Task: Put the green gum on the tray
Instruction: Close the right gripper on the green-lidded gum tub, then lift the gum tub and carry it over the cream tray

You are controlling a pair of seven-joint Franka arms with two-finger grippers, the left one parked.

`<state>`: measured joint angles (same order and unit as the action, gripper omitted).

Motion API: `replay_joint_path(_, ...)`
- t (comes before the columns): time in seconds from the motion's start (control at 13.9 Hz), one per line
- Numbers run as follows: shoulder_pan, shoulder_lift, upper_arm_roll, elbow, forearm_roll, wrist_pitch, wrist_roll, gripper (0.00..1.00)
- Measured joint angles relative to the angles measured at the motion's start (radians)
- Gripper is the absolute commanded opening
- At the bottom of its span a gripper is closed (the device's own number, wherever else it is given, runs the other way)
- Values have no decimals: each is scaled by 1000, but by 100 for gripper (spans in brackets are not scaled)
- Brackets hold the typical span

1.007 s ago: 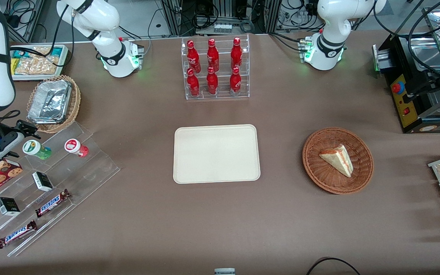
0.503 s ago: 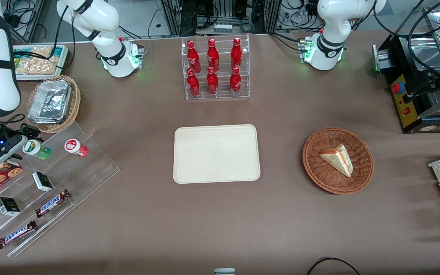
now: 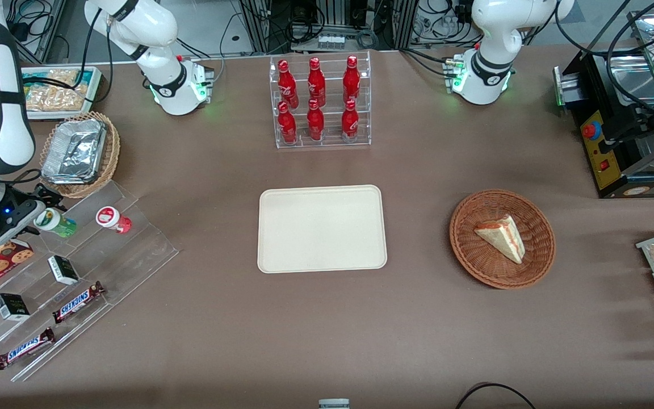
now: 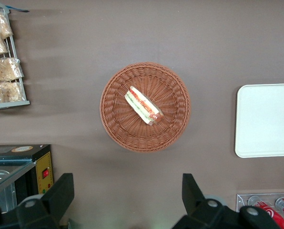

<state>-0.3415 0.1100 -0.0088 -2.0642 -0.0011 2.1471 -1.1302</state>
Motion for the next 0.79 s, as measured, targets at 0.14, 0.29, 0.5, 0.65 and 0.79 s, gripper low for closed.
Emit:
replay_joint_path(0.14,0,0,0,-2,0,-1,0,0)
replay_joint_path(0.29,0,-3,0,-3,0,-5,-1,0)
replay_joint_path(0.5,1,-19,2,4,0,-32,0,0)
replay_joint_path(0.65,13,-34,7,44,0,-94,15,0)
replay_joint_path(0.79,56,-42,9,99,0,-165,77,0)
